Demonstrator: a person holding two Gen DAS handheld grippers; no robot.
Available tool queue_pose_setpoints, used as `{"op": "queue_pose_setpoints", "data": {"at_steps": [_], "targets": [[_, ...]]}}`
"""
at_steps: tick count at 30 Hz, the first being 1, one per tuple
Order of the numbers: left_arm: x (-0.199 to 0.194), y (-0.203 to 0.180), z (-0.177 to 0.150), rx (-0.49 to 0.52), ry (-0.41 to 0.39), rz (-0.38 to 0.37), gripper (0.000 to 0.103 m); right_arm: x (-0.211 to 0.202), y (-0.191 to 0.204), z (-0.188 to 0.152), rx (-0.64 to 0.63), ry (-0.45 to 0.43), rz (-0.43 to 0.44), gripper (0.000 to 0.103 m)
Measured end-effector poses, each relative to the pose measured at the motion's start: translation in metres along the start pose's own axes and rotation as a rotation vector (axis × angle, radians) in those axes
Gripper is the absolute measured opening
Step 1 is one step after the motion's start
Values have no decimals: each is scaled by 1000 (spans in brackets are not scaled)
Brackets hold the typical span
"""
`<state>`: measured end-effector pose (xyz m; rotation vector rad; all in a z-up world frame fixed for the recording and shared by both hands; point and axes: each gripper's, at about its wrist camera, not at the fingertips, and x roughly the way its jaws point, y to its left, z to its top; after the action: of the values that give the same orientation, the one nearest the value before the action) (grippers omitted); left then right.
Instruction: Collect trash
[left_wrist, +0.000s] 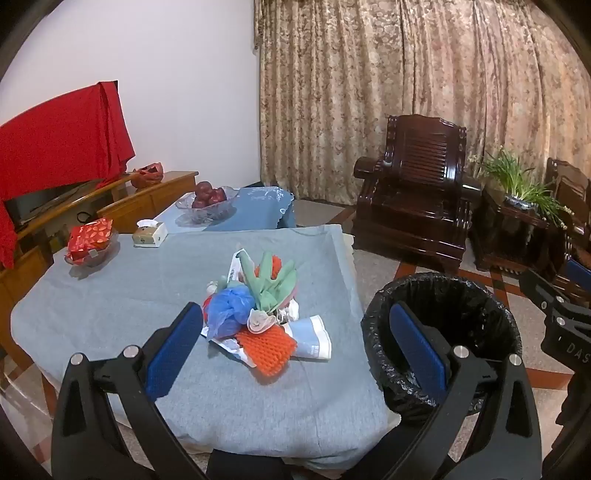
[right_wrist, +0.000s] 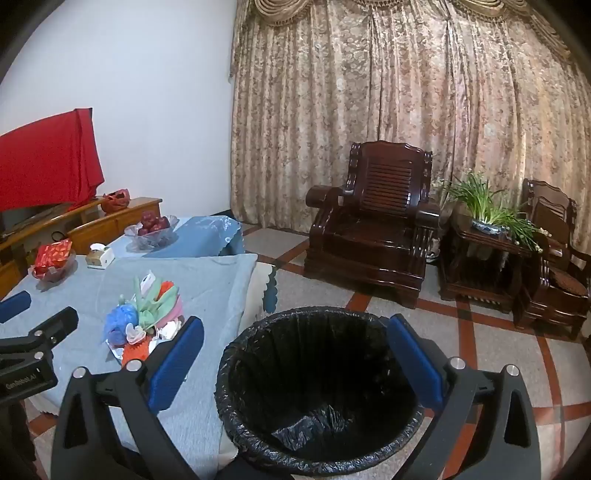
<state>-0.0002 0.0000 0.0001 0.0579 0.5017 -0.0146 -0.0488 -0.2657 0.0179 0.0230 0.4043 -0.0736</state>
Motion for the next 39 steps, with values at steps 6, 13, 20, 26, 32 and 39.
{"op": "queue_pose_setpoints", "data": {"at_steps": [6,13,20,26,32,39], "targets": [[0,-1,0,2,1,-3,98,0,0,0,2,-1,-2,97],[0,0,0,-3,0,-2,98,0,2,0,-4,-1,0,97],[0,0,0,-3,-2,-2,98,0,1,0,0,-3,1,97],[0,1,0,-2,-2,-2,98,1,0,0,3,-2,0,97],[0,0,0,-2,-5,-1,98,1,0,0,4,-2,0,97],[0,0,0,-3,-5,0,98,1,1,0,4,-2,1,97]]}}
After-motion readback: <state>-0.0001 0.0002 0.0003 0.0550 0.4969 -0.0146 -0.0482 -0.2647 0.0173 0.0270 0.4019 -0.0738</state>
